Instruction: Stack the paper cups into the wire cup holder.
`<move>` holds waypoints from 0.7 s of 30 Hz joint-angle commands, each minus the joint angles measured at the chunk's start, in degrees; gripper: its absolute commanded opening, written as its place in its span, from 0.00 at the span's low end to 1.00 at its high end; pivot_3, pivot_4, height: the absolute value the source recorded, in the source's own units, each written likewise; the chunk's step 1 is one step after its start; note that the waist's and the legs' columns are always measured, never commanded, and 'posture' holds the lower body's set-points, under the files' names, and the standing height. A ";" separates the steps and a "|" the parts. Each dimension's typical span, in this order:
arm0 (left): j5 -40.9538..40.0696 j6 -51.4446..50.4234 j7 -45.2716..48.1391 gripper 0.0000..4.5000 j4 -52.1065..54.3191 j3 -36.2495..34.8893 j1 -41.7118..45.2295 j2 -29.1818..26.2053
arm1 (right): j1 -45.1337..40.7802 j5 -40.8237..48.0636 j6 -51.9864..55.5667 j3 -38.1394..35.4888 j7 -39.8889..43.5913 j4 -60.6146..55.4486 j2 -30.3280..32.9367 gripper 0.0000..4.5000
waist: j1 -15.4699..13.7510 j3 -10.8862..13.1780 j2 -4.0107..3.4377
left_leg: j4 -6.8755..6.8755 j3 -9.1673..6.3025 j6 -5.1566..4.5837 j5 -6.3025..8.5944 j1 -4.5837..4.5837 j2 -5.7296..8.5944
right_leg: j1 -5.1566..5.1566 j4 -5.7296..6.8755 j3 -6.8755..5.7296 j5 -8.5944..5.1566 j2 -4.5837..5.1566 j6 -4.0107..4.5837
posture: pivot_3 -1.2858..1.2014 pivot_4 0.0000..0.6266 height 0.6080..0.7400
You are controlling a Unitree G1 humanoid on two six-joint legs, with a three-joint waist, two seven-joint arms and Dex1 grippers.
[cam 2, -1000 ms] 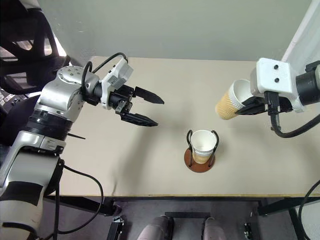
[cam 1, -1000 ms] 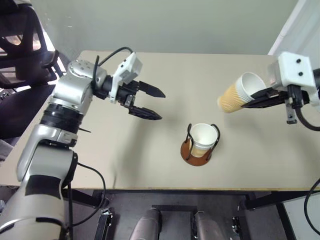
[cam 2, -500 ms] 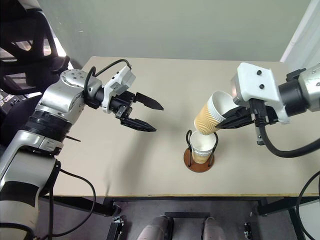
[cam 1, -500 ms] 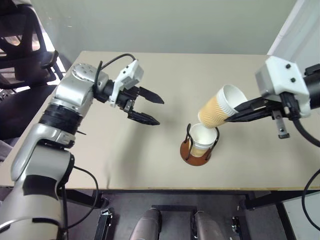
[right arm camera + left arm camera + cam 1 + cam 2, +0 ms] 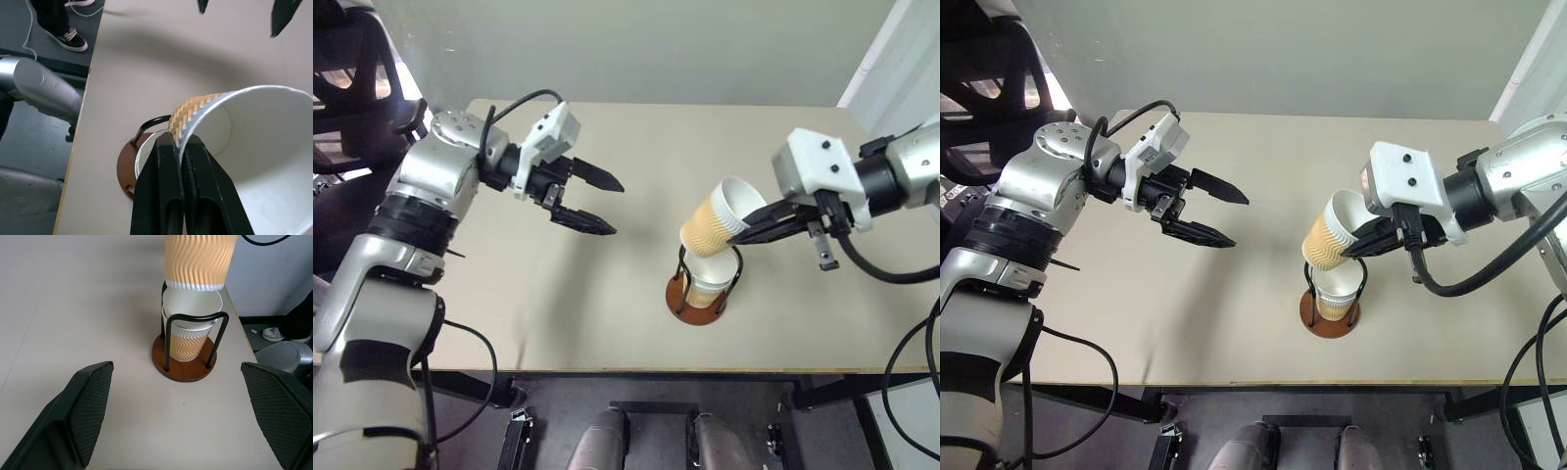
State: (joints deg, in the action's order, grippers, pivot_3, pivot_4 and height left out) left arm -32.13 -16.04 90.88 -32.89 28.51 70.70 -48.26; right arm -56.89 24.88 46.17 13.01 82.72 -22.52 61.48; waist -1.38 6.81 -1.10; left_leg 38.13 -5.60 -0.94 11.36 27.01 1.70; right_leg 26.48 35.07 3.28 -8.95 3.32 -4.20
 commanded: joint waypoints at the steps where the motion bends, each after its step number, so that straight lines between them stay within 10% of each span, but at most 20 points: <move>1: -1.04 0.29 1.62 1.00 1.30 -2.10 1.31 -1.12 | 0.88 -0.83 -1.70 0.06 0.71 -0.72 1.08 0.01 | 0.00 0.00 0.00 | 0.01 0.00 0.00 0.00 0.00 -0.01 | 0.00 0.00 0.00 0.00 0.00 0.00 | 0.52 0.24 1.00; 21: -1.20 -1.30 1.62 1.00 2.62 -3.85 2.07 -0.77 | 3.88 -6.60 -8.40 3.47 2.16 0.31 1.38 0.01 | 0.06 0.00 0.00 | 0.04 0.01 0.01 -0.02 -0.02 -0.02 | 0.00 0.08 0.00 0.02 -0.01 0.03 | 0.52 0.24 1.00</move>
State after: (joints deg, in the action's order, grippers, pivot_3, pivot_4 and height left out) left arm -32.48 -17.19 90.88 -31.60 27.17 71.09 -48.59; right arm -52.40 18.80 38.63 17.06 84.24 -21.71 62.12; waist -1.32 6.81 -1.10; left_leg 38.17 -5.59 -0.93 11.34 26.99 1.67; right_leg 26.47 35.14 3.28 -8.93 3.33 -4.17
